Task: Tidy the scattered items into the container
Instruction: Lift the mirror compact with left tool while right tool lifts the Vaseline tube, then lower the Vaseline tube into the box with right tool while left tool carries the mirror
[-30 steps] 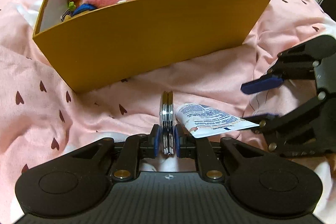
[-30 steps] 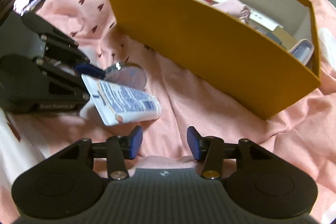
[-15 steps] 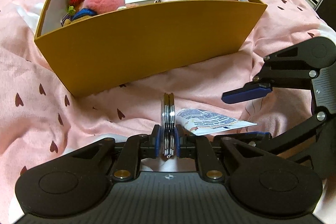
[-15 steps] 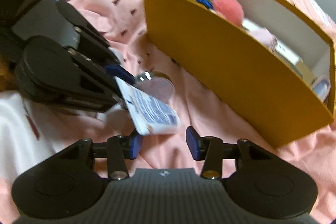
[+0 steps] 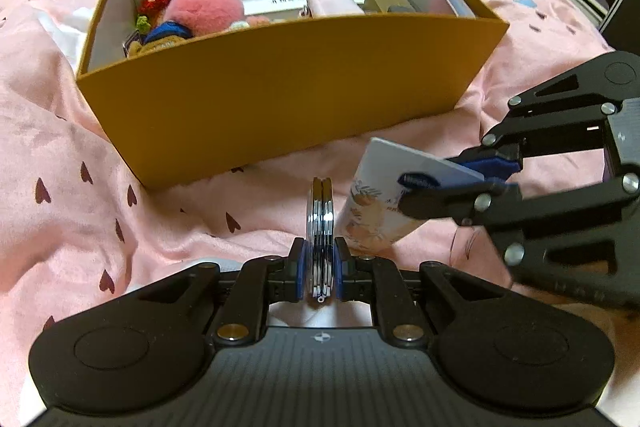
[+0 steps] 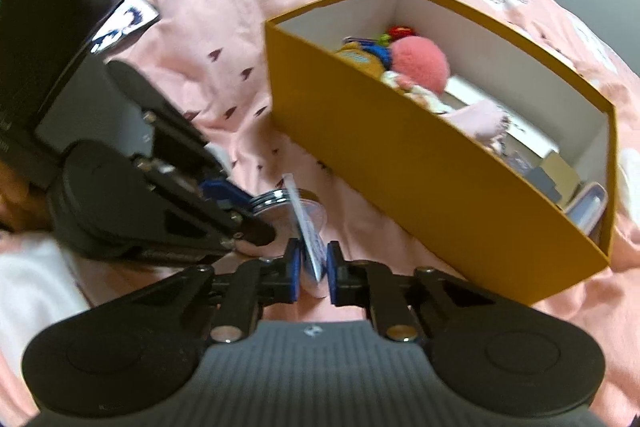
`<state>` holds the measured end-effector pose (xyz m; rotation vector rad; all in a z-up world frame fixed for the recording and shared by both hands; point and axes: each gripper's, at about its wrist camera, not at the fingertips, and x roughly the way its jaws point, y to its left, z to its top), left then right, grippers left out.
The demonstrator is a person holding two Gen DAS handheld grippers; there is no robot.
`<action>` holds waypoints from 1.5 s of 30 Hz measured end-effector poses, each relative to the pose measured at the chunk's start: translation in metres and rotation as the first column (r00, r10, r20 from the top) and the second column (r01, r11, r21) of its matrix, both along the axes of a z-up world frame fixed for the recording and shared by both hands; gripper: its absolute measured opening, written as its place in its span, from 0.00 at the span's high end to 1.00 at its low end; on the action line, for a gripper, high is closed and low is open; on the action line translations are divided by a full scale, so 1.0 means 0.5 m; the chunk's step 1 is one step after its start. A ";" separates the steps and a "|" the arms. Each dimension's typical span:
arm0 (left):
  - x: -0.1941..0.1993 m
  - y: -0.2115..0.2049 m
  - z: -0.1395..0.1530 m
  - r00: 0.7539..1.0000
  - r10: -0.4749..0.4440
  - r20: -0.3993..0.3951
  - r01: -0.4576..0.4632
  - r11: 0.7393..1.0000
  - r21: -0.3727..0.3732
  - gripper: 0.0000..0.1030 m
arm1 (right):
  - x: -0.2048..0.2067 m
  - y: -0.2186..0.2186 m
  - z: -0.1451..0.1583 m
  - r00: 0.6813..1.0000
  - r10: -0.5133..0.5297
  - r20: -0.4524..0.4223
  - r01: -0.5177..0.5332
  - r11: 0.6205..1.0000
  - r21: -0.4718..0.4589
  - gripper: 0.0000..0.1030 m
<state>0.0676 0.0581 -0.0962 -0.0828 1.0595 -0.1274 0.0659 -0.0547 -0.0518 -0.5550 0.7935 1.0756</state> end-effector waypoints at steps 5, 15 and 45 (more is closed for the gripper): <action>-0.003 0.009 0.028 0.999 0.007 0.042 -0.006 0.999 -0.034 0.85 | 0.020 -0.015 0.033 0.998 -0.062 -0.031 0.064 0.996 0.061 0.89; 0.000 0.006 0.113 0.989 -0.020 0.150 0.026 0.999 -0.040 0.85 | 0.043 -0.043 0.124 0.995 -0.095 -0.036 0.101 0.976 0.191 0.89; 0.174 0.098 0.254 0.941 0.040 0.337 -0.034 0.999 -0.024 0.85 | 0.226 -0.040 0.250 0.952 -0.299 -0.066 0.299 0.859 0.416 0.89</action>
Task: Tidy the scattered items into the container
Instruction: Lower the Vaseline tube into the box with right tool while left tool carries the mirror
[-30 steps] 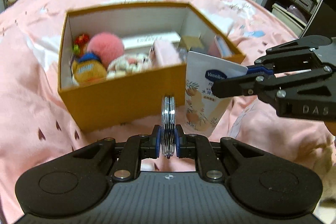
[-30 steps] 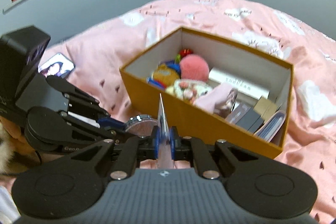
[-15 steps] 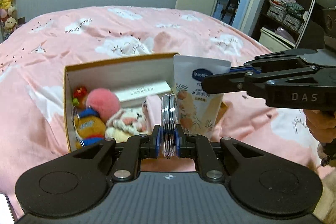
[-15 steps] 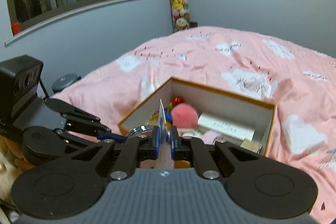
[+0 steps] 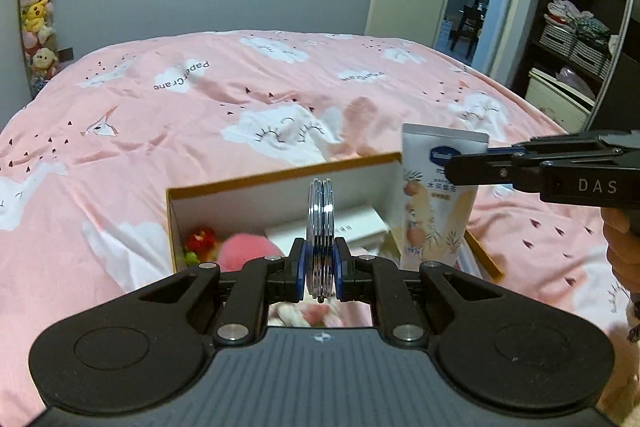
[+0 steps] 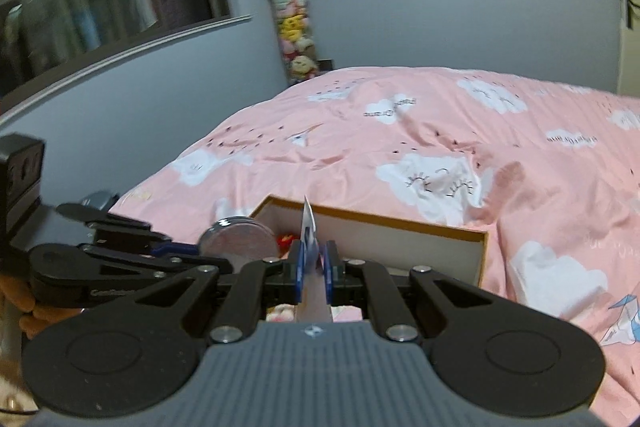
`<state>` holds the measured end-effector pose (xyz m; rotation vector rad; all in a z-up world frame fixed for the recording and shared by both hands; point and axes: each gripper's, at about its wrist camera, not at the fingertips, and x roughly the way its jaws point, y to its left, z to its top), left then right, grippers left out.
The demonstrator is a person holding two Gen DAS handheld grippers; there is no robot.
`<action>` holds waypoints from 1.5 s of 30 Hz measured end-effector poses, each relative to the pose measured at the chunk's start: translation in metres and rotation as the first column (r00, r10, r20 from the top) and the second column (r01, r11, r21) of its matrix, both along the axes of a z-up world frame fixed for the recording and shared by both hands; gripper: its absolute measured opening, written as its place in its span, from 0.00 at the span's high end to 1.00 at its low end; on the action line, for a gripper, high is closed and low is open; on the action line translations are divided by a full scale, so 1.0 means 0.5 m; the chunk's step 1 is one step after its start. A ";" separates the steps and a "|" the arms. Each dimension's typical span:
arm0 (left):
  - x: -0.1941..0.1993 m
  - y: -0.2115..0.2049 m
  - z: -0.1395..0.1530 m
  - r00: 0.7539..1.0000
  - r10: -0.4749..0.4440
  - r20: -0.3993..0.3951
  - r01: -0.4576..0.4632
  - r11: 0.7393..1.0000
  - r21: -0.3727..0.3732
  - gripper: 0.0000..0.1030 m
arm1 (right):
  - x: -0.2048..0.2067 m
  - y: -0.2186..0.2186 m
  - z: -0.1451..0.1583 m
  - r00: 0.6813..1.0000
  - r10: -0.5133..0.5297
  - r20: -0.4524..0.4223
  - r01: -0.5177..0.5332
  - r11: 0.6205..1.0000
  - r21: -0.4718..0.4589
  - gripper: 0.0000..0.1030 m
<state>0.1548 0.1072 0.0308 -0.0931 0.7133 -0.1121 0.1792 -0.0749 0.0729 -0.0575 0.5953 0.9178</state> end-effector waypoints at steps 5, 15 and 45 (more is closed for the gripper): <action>0.053 0.019 -0.021 1.000 0.009 -0.019 -0.010 0.999 -0.034 0.85 | 0.051 0.017 -0.016 0.997 -0.073 -0.009 0.073 0.997 0.015 0.89; 0.146 0.010 -0.094 0.995 0.019 -0.099 -0.029 0.994 -0.104 0.85 | 0.131 0.053 -0.084 0.985 -0.171 -0.007 0.170 0.985 -0.038 0.89; 0.208 0.031 -0.207 0.958 0.106 -0.267 -0.148 0.978 -0.145 0.76 | 0.170 0.066 -0.219 0.972 -0.196 -0.127 0.177 0.973 -0.149 0.89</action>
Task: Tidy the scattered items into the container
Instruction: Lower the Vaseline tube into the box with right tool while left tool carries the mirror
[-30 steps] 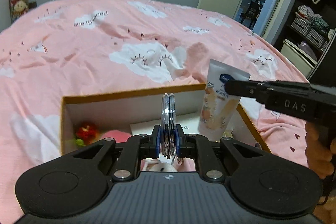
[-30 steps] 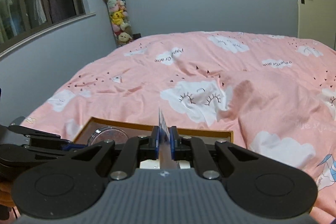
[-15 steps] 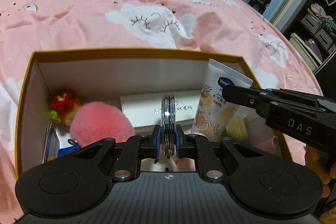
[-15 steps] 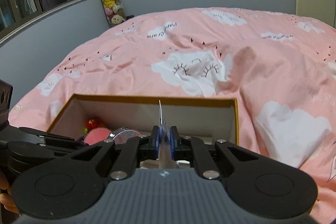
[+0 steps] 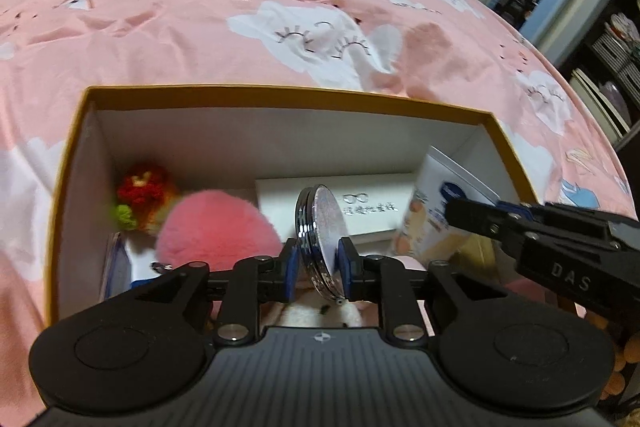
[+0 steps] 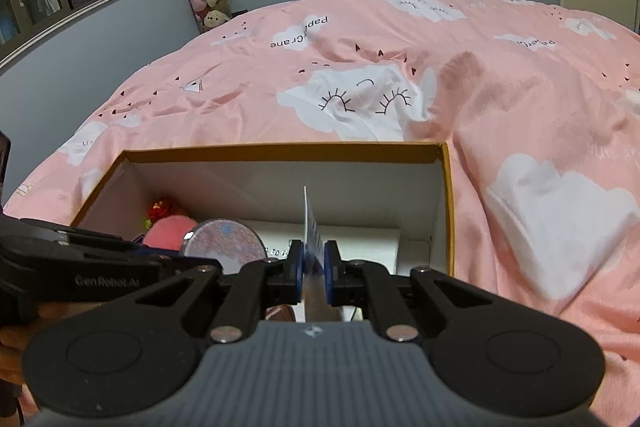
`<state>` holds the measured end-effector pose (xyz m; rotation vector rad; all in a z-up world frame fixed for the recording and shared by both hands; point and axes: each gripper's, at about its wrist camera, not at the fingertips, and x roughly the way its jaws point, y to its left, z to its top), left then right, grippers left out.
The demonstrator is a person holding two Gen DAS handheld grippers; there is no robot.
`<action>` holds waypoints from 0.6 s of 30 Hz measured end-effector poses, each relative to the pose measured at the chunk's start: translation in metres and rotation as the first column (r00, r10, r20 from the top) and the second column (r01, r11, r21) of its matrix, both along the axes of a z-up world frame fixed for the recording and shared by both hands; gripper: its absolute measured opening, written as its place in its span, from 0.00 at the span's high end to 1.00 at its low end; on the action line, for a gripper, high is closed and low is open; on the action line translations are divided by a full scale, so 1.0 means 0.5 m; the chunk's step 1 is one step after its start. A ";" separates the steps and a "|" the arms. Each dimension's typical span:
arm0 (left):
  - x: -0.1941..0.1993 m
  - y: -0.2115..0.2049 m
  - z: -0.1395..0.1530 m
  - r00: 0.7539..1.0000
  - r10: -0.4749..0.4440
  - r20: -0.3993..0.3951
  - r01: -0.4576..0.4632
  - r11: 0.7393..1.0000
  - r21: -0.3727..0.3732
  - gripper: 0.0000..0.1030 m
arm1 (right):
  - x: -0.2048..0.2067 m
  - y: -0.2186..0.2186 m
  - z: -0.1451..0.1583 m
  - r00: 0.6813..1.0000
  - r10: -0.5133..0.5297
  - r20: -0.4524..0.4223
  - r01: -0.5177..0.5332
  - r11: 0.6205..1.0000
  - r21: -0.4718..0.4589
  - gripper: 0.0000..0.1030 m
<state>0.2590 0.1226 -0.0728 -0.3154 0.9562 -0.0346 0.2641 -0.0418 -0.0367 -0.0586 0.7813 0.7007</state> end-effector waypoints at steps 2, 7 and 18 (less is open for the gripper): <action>-0.004 0.003 0.004 1.000 0.014 0.004 -0.014 1.000 0.017 0.75 | -0.003 -0.002 0.000 1.000 0.002 0.003 -0.002 1.000 -0.003 0.89; -0.021 0.007 0.026 0.998 0.039 0.042 -0.041 0.998 0.053 0.70 | -0.012 -0.007 0.005 1.000 0.009 0.013 -0.009 1.000 0.005 0.89; -0.076 -0.021 0.096 0.986 0.030 0.162 -0.054 0.989 0.141 0.50 | -0.056 -0.023 0.047 0.997 0.007 0.083 -0.008 1.000 0.013 0.88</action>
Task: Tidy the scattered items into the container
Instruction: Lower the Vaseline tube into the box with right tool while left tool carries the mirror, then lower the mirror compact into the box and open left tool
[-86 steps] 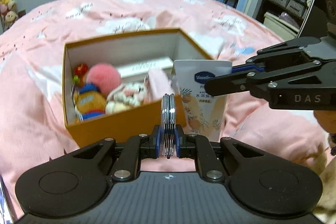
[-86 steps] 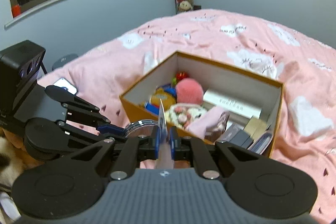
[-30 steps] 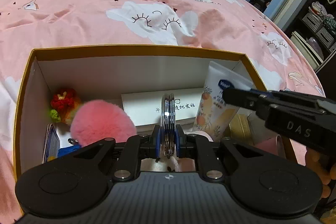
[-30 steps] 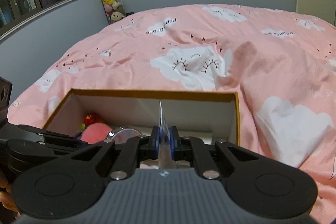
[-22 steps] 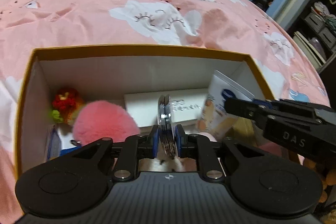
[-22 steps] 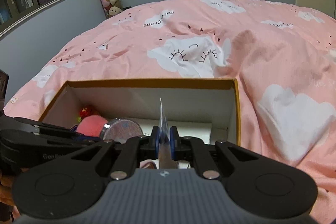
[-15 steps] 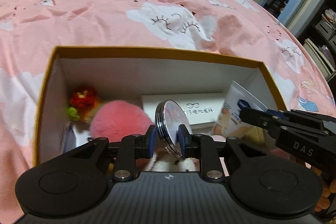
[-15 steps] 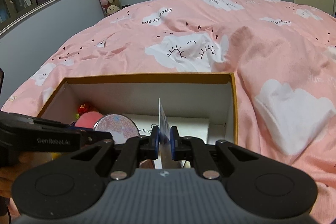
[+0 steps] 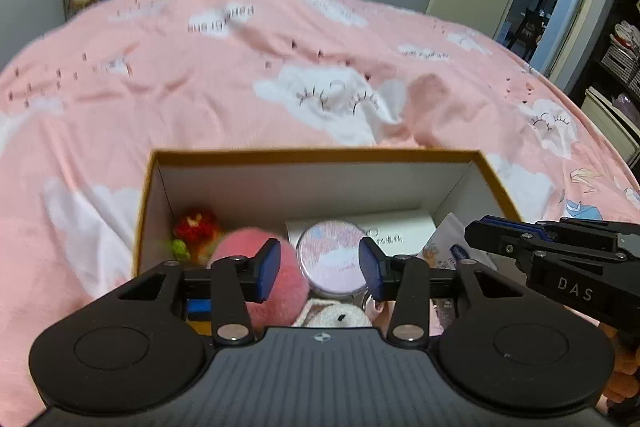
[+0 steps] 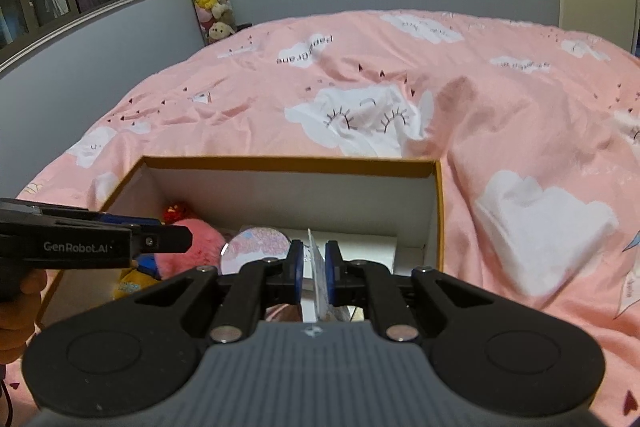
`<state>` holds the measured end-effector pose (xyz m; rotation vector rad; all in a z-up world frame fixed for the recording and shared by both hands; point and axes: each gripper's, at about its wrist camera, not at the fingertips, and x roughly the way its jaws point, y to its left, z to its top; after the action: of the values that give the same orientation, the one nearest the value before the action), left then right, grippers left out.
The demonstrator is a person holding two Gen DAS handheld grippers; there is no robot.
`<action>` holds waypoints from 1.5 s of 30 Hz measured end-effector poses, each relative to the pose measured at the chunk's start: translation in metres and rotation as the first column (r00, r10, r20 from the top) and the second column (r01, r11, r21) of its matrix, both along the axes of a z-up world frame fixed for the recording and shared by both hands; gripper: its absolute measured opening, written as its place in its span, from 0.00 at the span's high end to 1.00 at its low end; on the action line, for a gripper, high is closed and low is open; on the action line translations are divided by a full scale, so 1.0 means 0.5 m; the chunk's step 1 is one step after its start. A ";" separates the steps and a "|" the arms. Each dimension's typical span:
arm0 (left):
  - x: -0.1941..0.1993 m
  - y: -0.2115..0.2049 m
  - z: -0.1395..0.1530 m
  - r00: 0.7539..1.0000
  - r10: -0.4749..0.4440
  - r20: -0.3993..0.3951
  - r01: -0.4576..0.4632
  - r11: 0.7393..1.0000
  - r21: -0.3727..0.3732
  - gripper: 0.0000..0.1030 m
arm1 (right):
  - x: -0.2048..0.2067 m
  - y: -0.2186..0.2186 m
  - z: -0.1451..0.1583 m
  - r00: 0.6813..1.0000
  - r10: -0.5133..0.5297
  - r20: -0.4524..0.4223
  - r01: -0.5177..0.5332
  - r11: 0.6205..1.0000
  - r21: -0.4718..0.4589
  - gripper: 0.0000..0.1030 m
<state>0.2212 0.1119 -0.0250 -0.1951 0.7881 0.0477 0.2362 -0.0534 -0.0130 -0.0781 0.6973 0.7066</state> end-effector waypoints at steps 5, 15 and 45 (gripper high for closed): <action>-0.034 -0.028 0.042 0.997 0.003 0.082 -0.010 0.996 0.089 0.35 | -0.039 -0.012 0.039 0.998 -0.003 0.068 0.002 1.000 0.018 0.63; -0.103 -0.073 0.088 0.984 0.033 0.175 -0.074 0.969 0.236 0.15 | -0.124 -0.036 0.097 0.984 -0.025 0.178 0.014 0.998 0.064 0.38; -0.205 -0.059 -0.049 0.977 0.196 0.082 -0.208 0.961 0.184 0.14 | -0.213 -0.040 -0.051 0.984 -0.096 0.153 0.093 0.995 0.024 0.14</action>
<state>0.1185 0.0823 -0.0494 -0.0926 0.6933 0.3087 0.1297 -0.0735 -0.0387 -0.0827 0.5431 0.6087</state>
